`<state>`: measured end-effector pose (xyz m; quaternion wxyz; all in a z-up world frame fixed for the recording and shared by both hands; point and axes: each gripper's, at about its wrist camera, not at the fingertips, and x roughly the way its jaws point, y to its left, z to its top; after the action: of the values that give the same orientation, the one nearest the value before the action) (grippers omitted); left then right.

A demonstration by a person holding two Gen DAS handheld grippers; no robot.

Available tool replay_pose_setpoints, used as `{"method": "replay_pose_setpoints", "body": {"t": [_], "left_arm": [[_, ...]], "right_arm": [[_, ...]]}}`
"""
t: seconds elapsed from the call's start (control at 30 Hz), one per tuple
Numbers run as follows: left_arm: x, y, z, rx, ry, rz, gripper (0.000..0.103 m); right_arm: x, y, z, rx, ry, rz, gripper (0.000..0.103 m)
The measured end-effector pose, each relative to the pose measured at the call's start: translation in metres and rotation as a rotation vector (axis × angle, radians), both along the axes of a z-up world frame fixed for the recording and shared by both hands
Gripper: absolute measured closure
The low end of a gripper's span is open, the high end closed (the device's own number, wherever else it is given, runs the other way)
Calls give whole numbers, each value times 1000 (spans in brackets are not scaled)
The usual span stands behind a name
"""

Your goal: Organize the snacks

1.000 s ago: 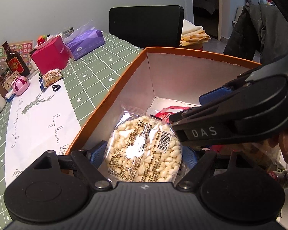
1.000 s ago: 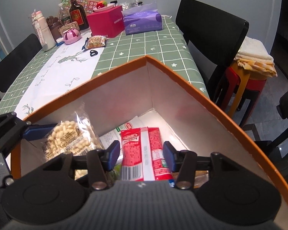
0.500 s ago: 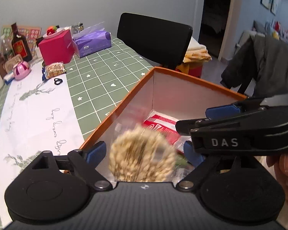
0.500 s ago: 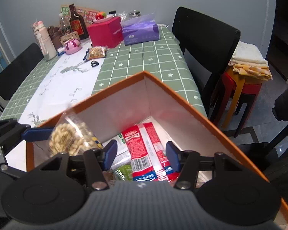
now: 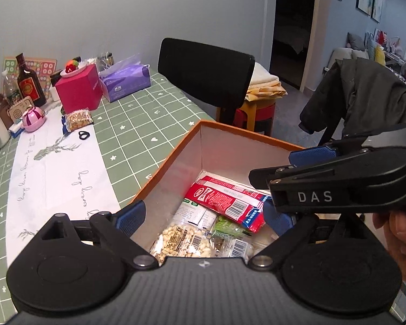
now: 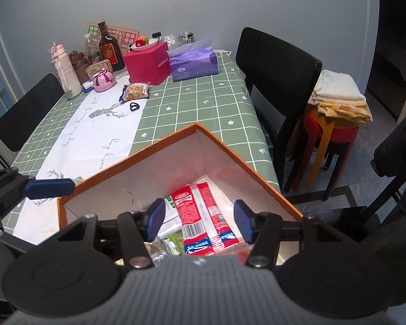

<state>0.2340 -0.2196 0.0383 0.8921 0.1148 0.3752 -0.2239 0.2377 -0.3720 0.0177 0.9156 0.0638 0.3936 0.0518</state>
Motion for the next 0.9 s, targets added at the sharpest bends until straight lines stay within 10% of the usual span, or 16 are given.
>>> {"method": "replay_pose_setpoints", "body": {"t": [0.43, 0.9], "left_arm": [[-79, 40, 45, -141, -86, 76, 0], [-112, 54, -2, -210, 10, 225, 0]], "right_arm": [[-116, 18, 69, -49, -179, -54, 30], [-198, 17, 35, -26, -131, -227, 19]]}}
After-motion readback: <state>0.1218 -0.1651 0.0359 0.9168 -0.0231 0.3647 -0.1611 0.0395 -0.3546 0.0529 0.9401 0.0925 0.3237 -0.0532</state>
